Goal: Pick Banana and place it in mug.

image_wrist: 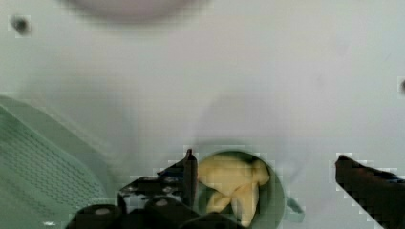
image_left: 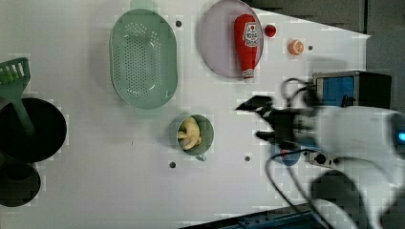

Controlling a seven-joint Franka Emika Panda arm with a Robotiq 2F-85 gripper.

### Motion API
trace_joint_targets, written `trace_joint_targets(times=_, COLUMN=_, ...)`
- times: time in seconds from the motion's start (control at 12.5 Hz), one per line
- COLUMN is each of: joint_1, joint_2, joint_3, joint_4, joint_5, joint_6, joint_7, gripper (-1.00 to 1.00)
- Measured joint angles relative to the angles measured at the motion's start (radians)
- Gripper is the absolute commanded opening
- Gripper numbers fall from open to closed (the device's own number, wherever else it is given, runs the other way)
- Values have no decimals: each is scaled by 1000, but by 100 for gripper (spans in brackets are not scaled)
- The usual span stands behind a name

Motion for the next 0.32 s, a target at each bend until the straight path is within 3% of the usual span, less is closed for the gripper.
trace_joint_targets(times=0.32, joint_1=12, joint_2=-182, joint_3=-94, joint_4=186, joint_5=14, joint_6=-263, joint_7=-5, gripper=100)
